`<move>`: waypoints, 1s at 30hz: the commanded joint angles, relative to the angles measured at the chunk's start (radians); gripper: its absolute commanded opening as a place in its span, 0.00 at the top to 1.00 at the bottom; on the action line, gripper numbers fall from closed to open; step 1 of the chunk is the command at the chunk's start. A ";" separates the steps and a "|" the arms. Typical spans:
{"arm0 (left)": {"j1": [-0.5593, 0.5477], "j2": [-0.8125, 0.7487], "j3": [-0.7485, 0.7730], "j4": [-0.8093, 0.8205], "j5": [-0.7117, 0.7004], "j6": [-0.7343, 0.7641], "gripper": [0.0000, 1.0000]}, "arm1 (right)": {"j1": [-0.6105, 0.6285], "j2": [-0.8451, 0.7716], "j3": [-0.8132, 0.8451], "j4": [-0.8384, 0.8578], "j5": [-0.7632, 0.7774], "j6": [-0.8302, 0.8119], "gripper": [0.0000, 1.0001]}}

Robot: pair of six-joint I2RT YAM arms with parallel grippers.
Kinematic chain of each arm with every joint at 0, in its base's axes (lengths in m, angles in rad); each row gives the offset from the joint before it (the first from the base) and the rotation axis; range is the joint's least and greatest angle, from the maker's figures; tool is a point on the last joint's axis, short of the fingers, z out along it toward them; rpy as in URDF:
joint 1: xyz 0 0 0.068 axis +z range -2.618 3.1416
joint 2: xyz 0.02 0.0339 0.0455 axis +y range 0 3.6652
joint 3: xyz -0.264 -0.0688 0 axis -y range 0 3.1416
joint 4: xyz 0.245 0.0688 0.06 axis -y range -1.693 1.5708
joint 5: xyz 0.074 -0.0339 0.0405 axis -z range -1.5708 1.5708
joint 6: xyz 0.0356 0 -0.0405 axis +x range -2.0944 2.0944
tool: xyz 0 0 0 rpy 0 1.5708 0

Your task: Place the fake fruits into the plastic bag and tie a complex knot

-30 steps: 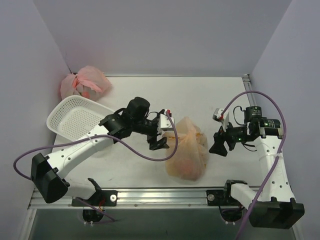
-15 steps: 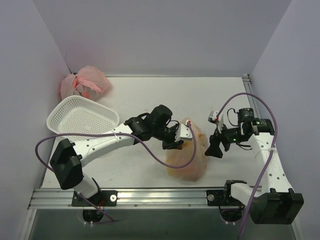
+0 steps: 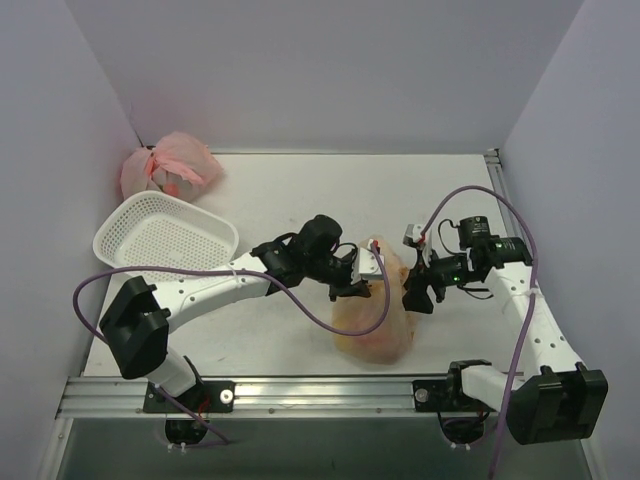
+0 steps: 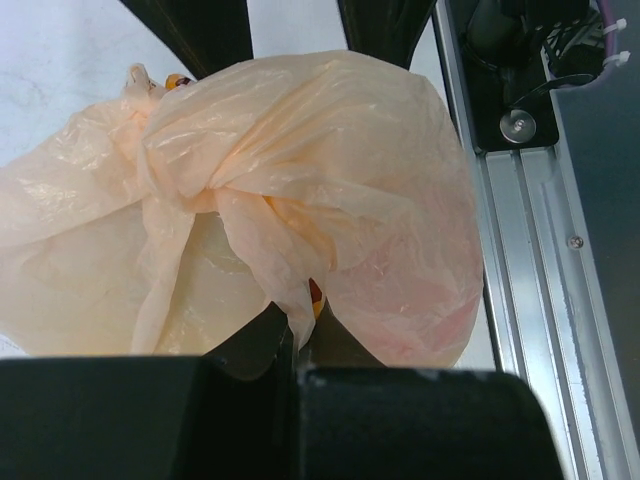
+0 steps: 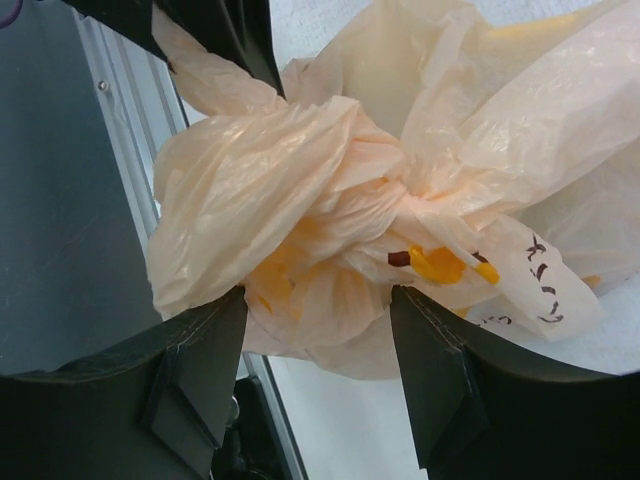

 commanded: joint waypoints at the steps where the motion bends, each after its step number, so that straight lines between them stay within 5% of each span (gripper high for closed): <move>1: -0.002 -0.003 0.005 0.075 0.044 -0.018 1.00 | 0.022 0.009 -0.022 0.080 -0.025 0.083 0.41; 5: -0.002 -0.003 0.005 0.080 0.048 -0.023 1.00 | 0.036 0.014 -0.037 0.146 -0.019 0.133 0.43; 9: 0.008 -0.005 0.010 0.057 0.024 -0.029 1.00 | 0.041 0.018 -0.028 0.148 -0.005 0.144 0.81; 12: 0.059 -0.029 -0.008 0.046 0.021 -0.055 1.00 | 0.035 -0.012 -0.032 0.134 0.055 0.134 1.00; 22: 0.237 -0.175 -0.076 -0.142 -0.010 0.069 1.00 | -0.071 -0.052 0.070 -0.047 0.121 -0.017 1.00; 30: 0.275 -0.278 -0.133 -0.189 -0.062 0.135 1.00 | -0.152 -0.017 0.176 -0.137 0.141 -0.083 1.00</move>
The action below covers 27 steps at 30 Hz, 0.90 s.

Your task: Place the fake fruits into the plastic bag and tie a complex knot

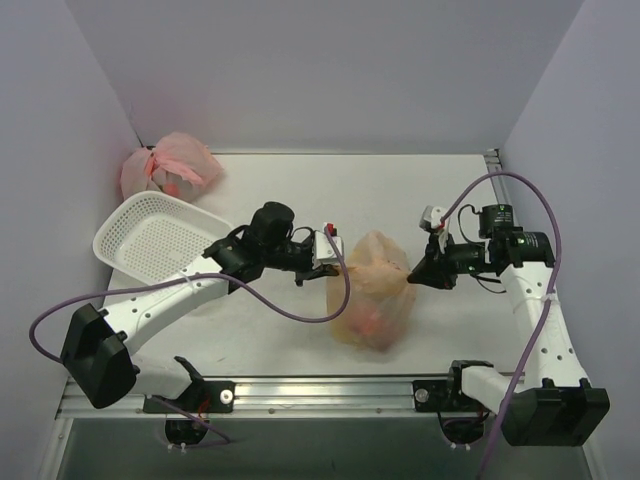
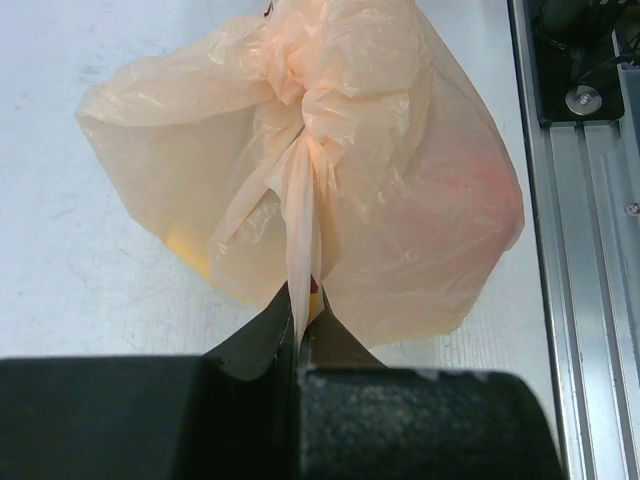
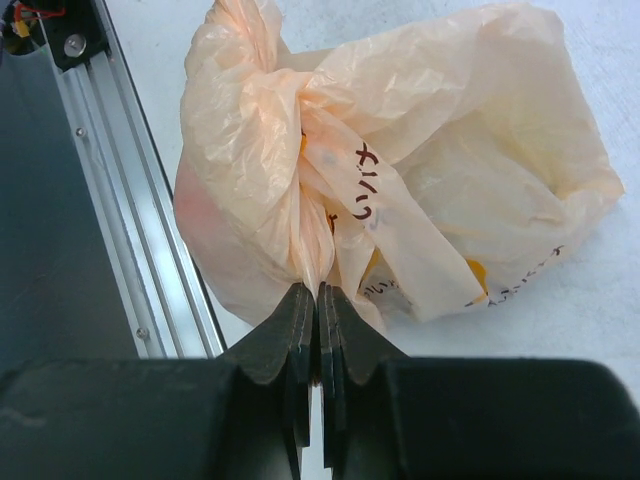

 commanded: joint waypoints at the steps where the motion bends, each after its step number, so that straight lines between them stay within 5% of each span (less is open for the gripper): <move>1: 0.093 -0.083 -0.029 -0.143 -0.099 0.067 1.00 | -0.070 0.012 0.066 -0.126 0.166 -0.071 1.00; 20: 0.114 -0.016 0.017 -0.208 0.100 0.180 0.97 | 0.056 0.027 -0.049 -0.078 0.275 -0.243 0.99; 27: 0.102 -0.017 0.034 -0.255 0.178 0.242 0.92 | 0.076 0.010 -0.012 -0.083 0.333 -0.318 0.70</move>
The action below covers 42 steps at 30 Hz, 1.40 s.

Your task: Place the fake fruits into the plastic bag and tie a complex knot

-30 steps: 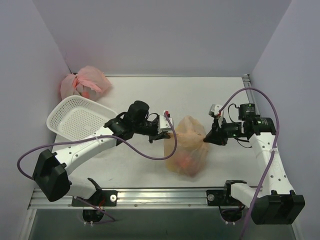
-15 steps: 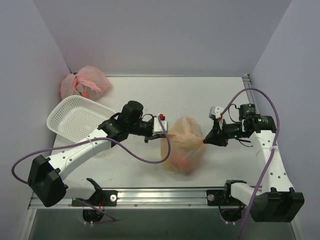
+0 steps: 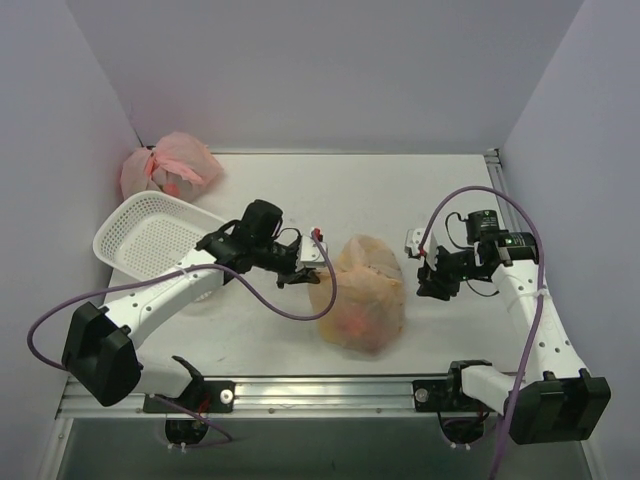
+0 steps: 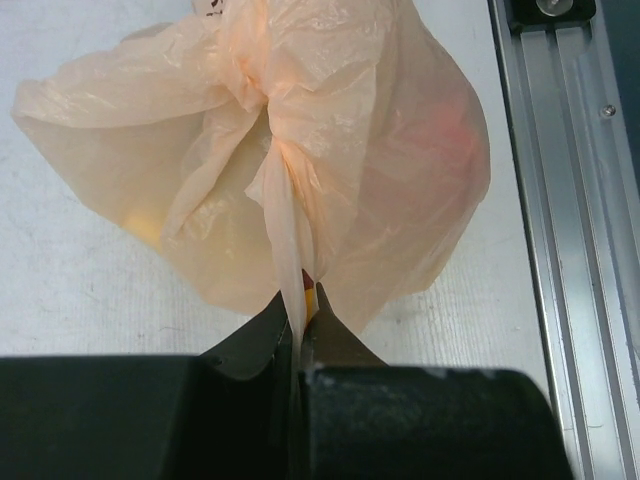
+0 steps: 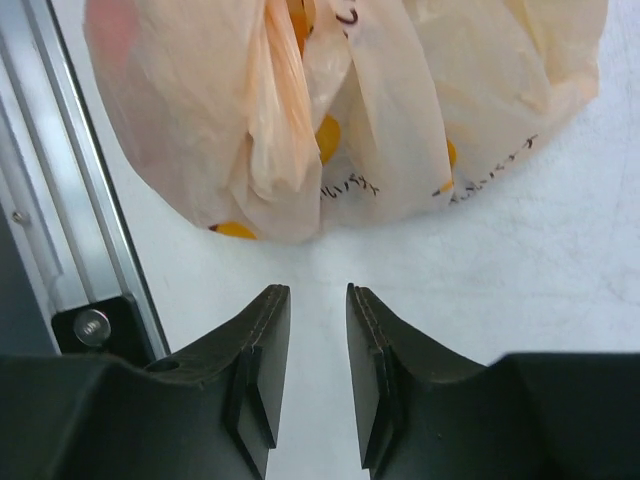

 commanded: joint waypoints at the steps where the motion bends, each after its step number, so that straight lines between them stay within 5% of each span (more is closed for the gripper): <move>1: 0.004 -0.019 0.048 -0.072 0.041 0.054 0.92 | 0.003 -0.018 0.036 -0.048 0.119 -0.065 0.70; 4: -0.007 -0.016 0.055 -0.072 0.036 0.061 0.92 | 0.018 -0.004 0.065 -0.049 0.124 -0.051 0.68; 9: -0.022 -0.011 0.055 -0.071 0.035 0.060 0.92 | 0.069 -0.012 0.075 -0.035 0.114 -0.009 0.48; 23: -0.038 0.007 0.085 -0.063 0.044 0.047 0.92 | 0.342 -0.036 -0.032 0.217 0.286 0.162 0.52; 42: -0.051 0.016 0.084 -0.057 0.046 0.050 0.92 | 0.403 -0.081 -0.096 0.316 0.406 0.151 0.53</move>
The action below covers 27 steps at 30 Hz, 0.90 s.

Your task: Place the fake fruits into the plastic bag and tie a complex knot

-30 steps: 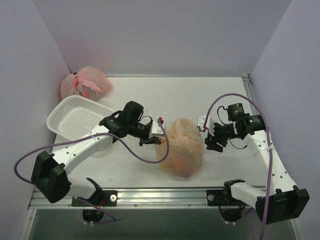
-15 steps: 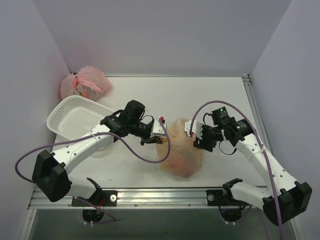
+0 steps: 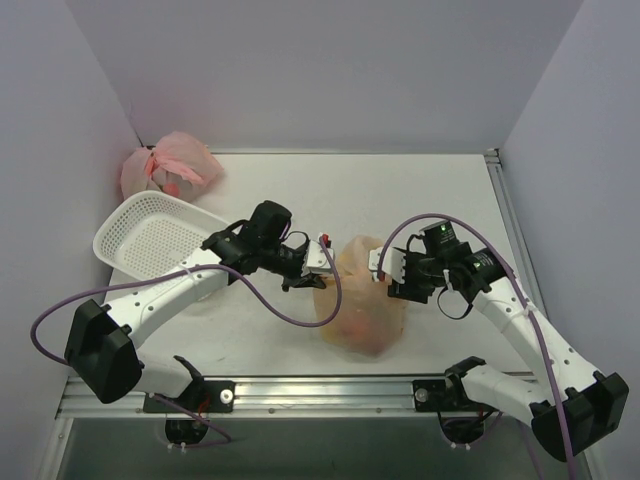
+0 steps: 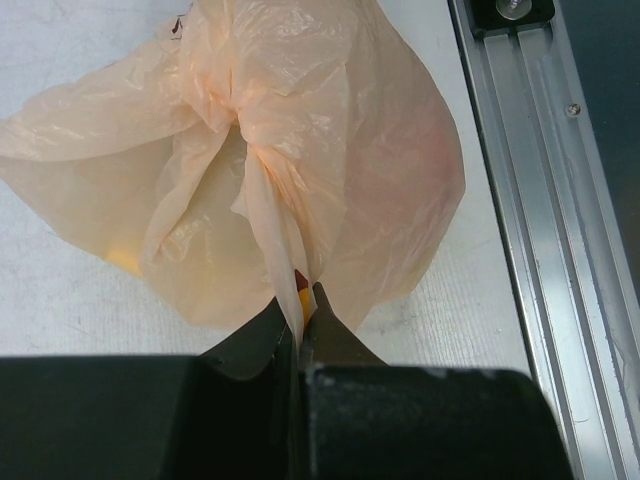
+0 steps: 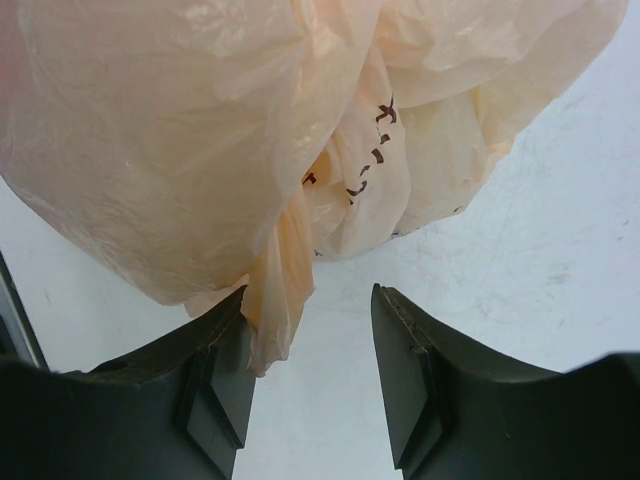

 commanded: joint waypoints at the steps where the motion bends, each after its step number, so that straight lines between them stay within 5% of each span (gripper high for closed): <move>1: -0.007 0.001 0.037 0.009 0.039 0.013 0.92 | 0.012 -0.002 0.006 0.023 -0.003 0.035 0.53; 16: -0.030 0.021 0.049 0.034 0.037 -0.018 0.92 | 0.072 0.044 0.072 0.010 -0.105 0.150 0.50; 22: -0.029 0.003 0.049 0.008 -0.013 0.012 0.85 | 0.072 0.062 0.051 0.010 -0.070 0.106 0.98; 27: -0.014 -0.040 0.059 -0.076 -0.092 0.080 0.66 | 0.072 0.013 0.087 -0.012 -0.051 0.109 1.00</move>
